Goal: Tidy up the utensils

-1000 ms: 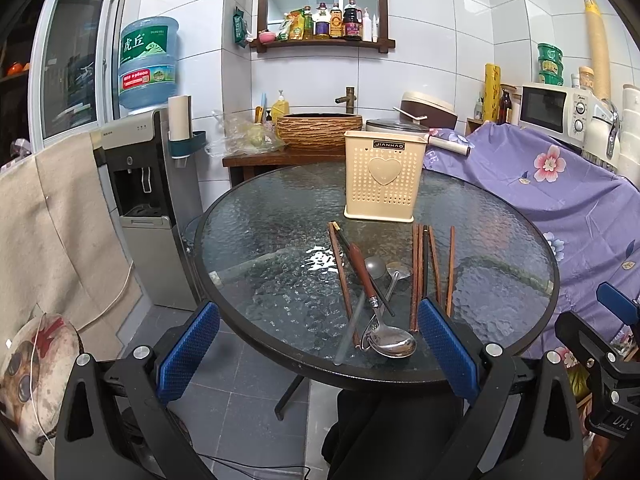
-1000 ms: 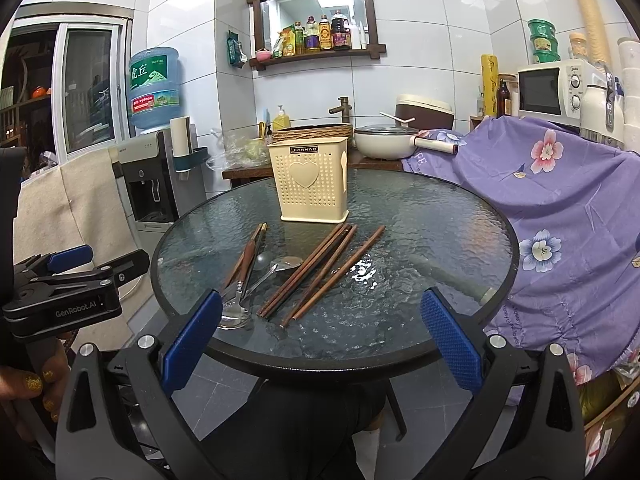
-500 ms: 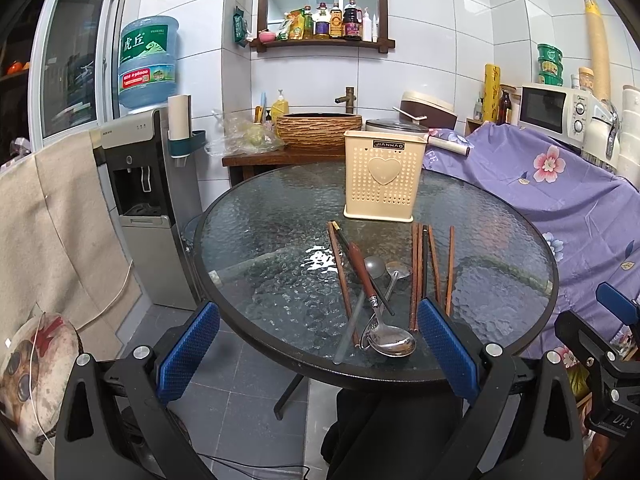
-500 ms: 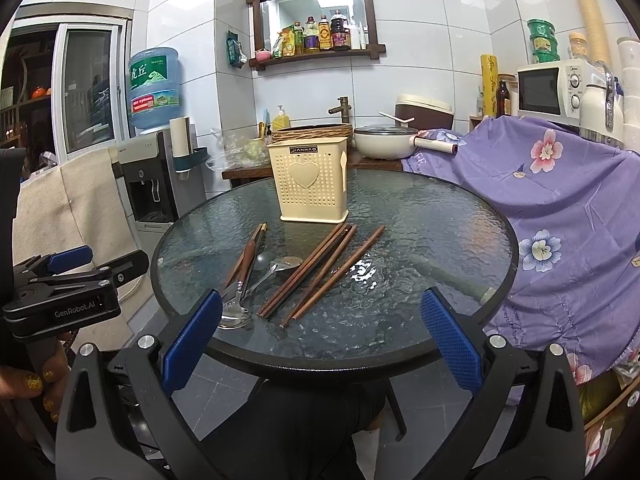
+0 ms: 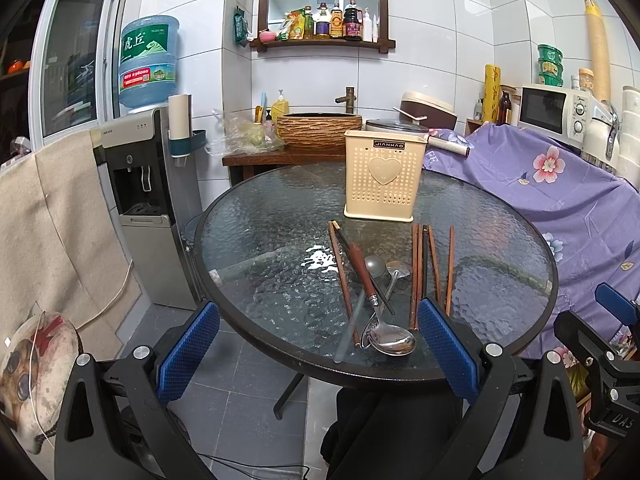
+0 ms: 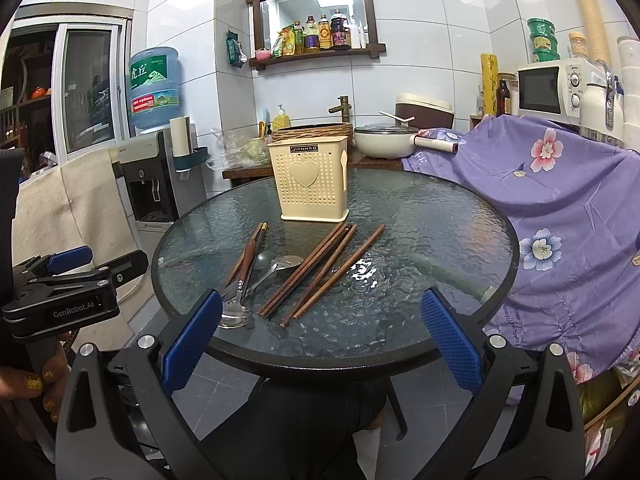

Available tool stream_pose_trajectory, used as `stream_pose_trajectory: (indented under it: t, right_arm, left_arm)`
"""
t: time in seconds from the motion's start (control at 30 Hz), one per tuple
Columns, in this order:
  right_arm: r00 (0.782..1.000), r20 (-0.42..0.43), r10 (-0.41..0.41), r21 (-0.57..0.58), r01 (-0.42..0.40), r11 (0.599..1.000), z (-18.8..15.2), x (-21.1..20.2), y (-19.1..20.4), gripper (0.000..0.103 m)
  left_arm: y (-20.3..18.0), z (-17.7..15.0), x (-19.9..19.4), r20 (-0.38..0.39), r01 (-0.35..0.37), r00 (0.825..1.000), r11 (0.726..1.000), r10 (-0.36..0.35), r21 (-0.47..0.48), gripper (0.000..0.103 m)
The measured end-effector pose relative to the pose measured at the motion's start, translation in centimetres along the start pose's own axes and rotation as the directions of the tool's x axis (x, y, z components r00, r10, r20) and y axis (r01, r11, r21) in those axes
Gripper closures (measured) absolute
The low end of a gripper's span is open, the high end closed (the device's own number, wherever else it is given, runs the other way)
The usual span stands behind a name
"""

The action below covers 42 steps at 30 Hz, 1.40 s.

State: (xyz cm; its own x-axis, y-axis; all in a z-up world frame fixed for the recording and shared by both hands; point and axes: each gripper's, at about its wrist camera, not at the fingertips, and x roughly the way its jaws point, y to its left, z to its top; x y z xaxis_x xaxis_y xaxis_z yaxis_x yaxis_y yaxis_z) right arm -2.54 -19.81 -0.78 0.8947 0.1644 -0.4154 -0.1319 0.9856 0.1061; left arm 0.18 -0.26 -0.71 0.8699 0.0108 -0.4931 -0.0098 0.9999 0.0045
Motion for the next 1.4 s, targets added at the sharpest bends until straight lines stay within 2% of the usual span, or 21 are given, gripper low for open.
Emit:
stream_pose_trajectory:
  t: [1.03, 1.27, 1.4]
  right_arm:
    - [1.0, -0.001, -0.002, 0.002, 0.002, 1.0, -0.1, 0.1, 0.1, 0.005]
    - [1.0, -0.021, -0.009, 0.001, 0.009, 1.0, -0.5, 1.7, 0.1, 0.005]
    - [0.998, -0.051, -0.026, 0.007, 0.027, 1.0, -0.4, 3.4, -0.6, 0.005]
  left_arm:
    - [0.1, -0.2, 0.0, 0.006, 0.0, 1.0, 1.0, 0.0, -0.011, 0.006]
    - [0.5, -0.2, 1.2, 0.004, 0.016, 1.0, 1.0, -0.016, -0.02, 0.006]
    - [0.9, -0.5, 2.9, -0.022, 0.011, 1.0, 1.0, -0.012, -0.018, 0.006]
